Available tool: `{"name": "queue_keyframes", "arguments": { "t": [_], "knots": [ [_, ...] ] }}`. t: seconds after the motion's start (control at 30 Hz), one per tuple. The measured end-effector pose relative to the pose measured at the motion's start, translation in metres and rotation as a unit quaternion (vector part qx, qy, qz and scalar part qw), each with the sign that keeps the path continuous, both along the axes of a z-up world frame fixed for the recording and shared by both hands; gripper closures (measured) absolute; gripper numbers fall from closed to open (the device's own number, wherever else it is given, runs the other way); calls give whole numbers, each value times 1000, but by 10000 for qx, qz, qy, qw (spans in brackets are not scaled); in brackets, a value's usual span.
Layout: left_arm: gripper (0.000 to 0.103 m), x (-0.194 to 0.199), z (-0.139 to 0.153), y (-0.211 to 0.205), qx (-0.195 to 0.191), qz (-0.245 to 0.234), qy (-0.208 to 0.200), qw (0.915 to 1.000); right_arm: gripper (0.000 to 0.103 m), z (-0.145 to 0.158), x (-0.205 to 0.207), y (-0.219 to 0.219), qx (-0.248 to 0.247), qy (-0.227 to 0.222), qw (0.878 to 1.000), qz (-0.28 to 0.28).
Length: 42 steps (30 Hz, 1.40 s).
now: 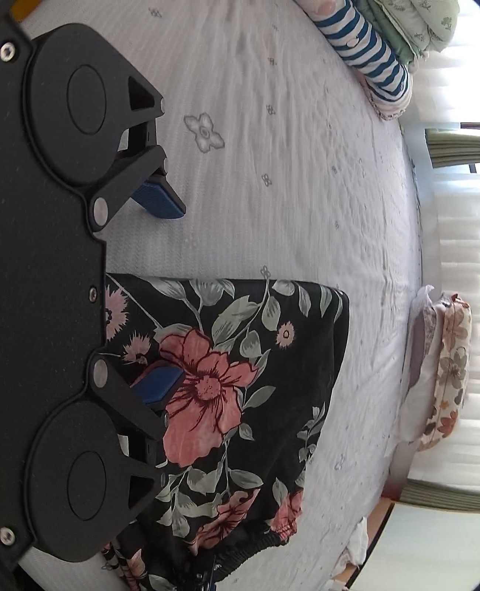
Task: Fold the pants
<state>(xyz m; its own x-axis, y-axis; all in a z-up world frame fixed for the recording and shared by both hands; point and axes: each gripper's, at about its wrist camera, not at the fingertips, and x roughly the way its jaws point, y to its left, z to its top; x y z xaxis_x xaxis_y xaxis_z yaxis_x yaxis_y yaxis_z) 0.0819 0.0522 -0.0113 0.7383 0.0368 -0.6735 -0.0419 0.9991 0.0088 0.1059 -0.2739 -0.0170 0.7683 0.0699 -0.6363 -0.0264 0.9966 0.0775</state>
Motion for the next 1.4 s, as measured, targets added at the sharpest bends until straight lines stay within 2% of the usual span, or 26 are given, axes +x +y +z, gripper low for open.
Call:
{"name": "queue_keyframes", "arguments": {
  "t": [0.23, 0.3, 0.4, 0.5, 0.6, 0.77, 0.93, 1.13, 1.27, 1.4],
  "knots": [
    [16, -22, 18, -13, 79, -123, -118, 9998, 13, 14, -34, 8, -51, -379, 9993, 50],
    [16, -27, 20, -17, 222, -155, -201, 9994, 13, 16, -43, 13, -112, -465, 9988, 108],
    [16, -31, 15, -14, 459, 76, -148, 9988, 13, 18, -54, 20, -248, -559, 9980, 169],
    [16, -32, 5, 3, 291, 288, 45, 9992, 12, 17, -60, 24, -340, -597, 9974, 197],
    [11, -35, -1, 20, 71, 461, 31, 9989, 12, 15, -63, 26, -376, -569, 9975, 209],
    [14, -41, 5, 20, 69, 582, 71, 9983, 12, 14, -72, 24, -281, -541, 9980, 186],
    [14, -57, 21, 2, -48, 290, -116, 9995, 8, 13, -84, 28, -228, -544, 9981, 189],
    [8, -73, 27, -33, 47, -277, -214, 9994, 0, 9, -97, 41, -312, -515, 9978, 290],
    [8, -78, 16, -50, 115, -466, -47, 9988, 0, 5, -103, 48, -359, -442, 9979, 324],
    [5, -78, 5, -55, 27, -529, 163, 9985, 0, -3, -104, 50, -297, -238, 9988, 312]
  ]
}}
